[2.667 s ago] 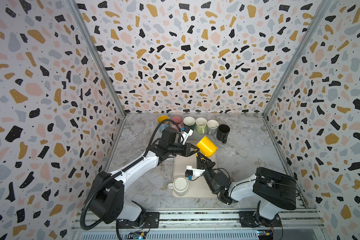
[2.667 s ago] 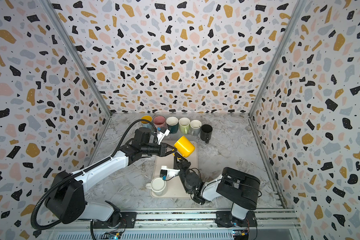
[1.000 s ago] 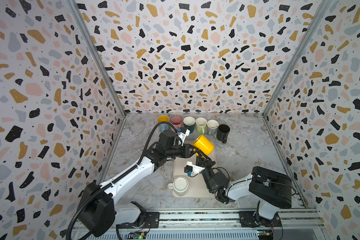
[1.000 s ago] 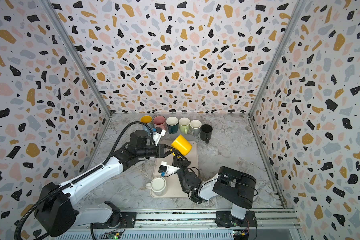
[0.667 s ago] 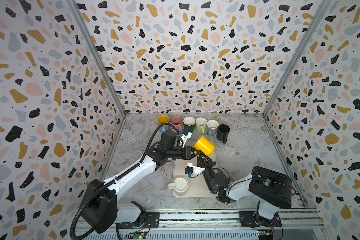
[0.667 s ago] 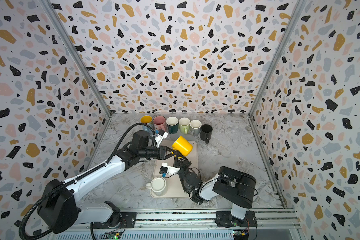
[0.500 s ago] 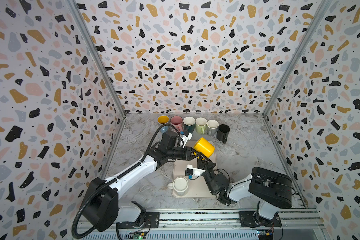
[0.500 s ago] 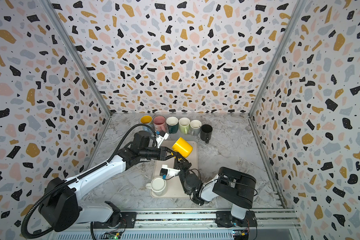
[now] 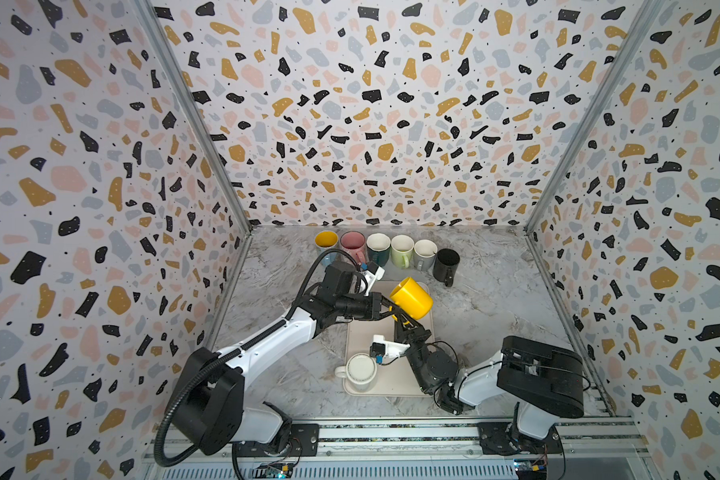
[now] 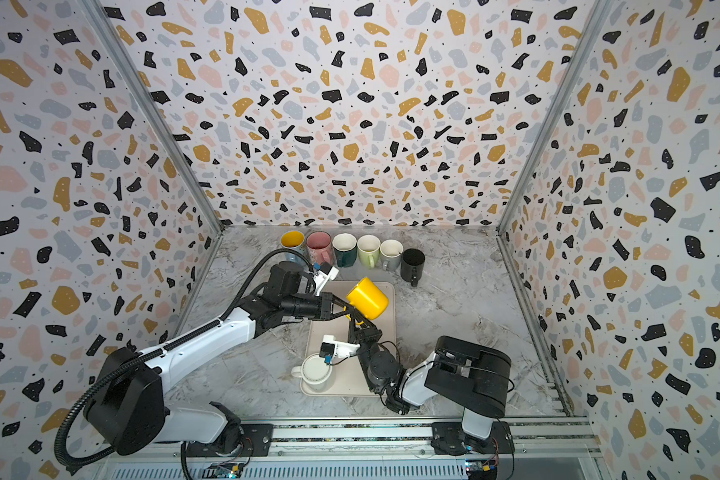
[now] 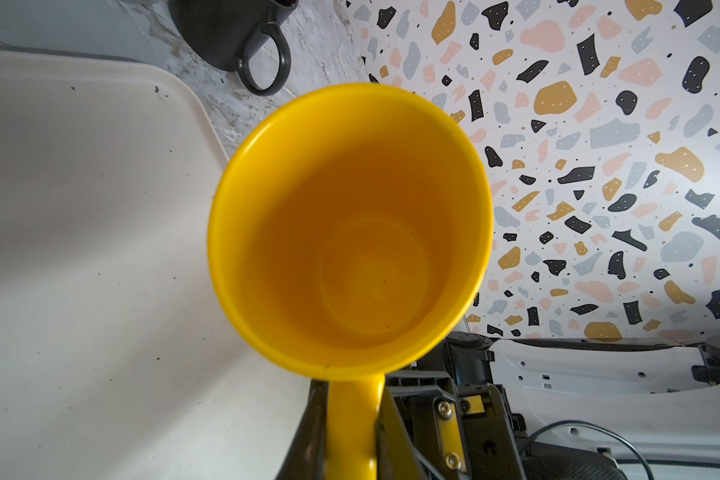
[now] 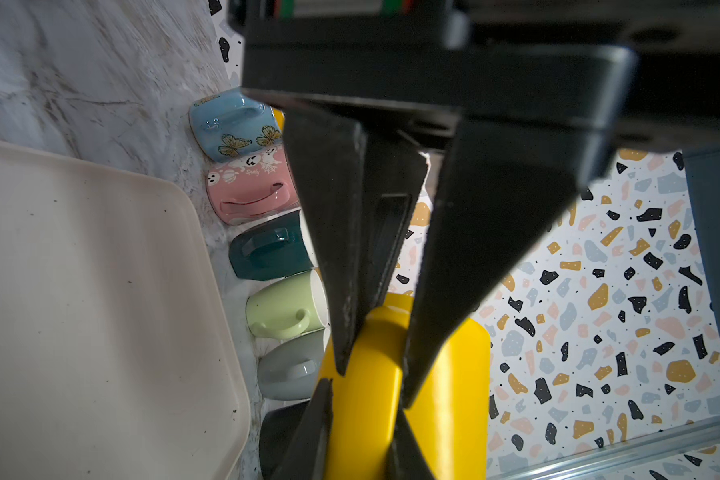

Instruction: Turn the mug right side up

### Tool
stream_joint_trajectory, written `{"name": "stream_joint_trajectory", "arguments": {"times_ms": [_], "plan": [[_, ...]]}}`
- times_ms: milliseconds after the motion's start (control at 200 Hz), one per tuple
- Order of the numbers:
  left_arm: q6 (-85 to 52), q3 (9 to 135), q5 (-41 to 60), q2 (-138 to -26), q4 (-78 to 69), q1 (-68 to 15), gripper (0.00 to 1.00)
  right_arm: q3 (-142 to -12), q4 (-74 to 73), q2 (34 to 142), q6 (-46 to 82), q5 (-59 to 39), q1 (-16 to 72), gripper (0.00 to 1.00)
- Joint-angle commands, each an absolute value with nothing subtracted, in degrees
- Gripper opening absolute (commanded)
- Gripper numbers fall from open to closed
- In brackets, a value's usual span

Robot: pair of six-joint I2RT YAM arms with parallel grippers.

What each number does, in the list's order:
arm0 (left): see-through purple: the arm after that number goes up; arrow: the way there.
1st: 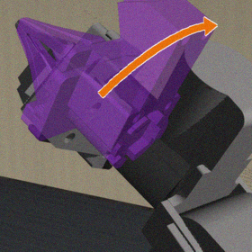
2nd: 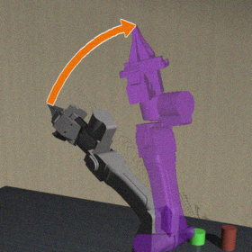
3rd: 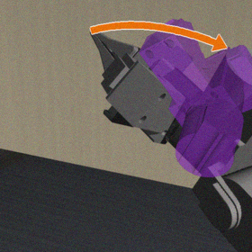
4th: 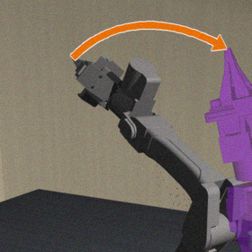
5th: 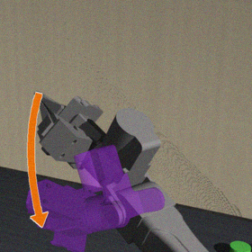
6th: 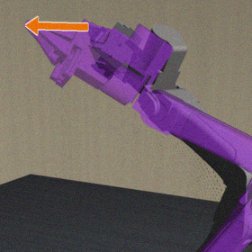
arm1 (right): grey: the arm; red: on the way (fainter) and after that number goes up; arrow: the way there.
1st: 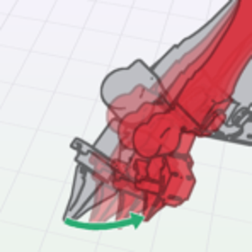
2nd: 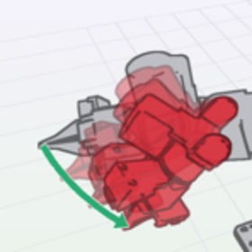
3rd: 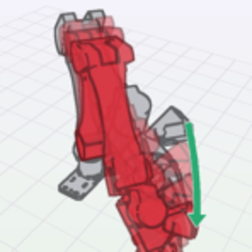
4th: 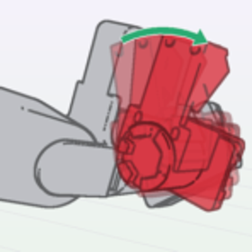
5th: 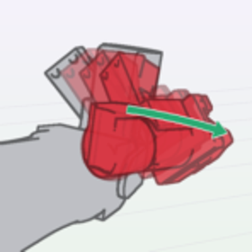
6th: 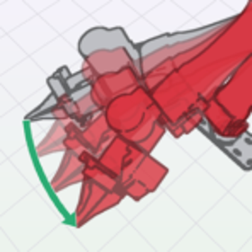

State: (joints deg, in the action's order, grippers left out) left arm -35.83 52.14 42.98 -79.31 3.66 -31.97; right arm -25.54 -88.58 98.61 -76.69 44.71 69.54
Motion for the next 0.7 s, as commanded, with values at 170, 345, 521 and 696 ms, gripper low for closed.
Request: {"name": "stream_joint_trajectory", "arguments": {"times_ms": [170, 345, 521, 696], "plan": [[-31.91, 50.84, 36.7, -76.46, 3.9, -33.4, 0.0, -28.86, -107.47, 96.45, -80.09, 40.82, 71.65, 0.1], [-30.9, 51.31, 32.88, -75.71, 5.6, -33.23, 0.0, -28.56, -107.49, 96.71, -80.77, 43.03, 71.72, 0.28], [-30.44, 51.2, 30.29, -75.16, 6.13, -32.48, 0.0, -28.39, -107.49, 96.94, -80.78, 44.71, 71.34, 0.35], [-30.43, 50.72, 28.45, -74.44, 5.85, -31.24, 0.0, -28.13, -107.49, 96.64, -80.64, 45.82, 70.97, 0.39]]}}
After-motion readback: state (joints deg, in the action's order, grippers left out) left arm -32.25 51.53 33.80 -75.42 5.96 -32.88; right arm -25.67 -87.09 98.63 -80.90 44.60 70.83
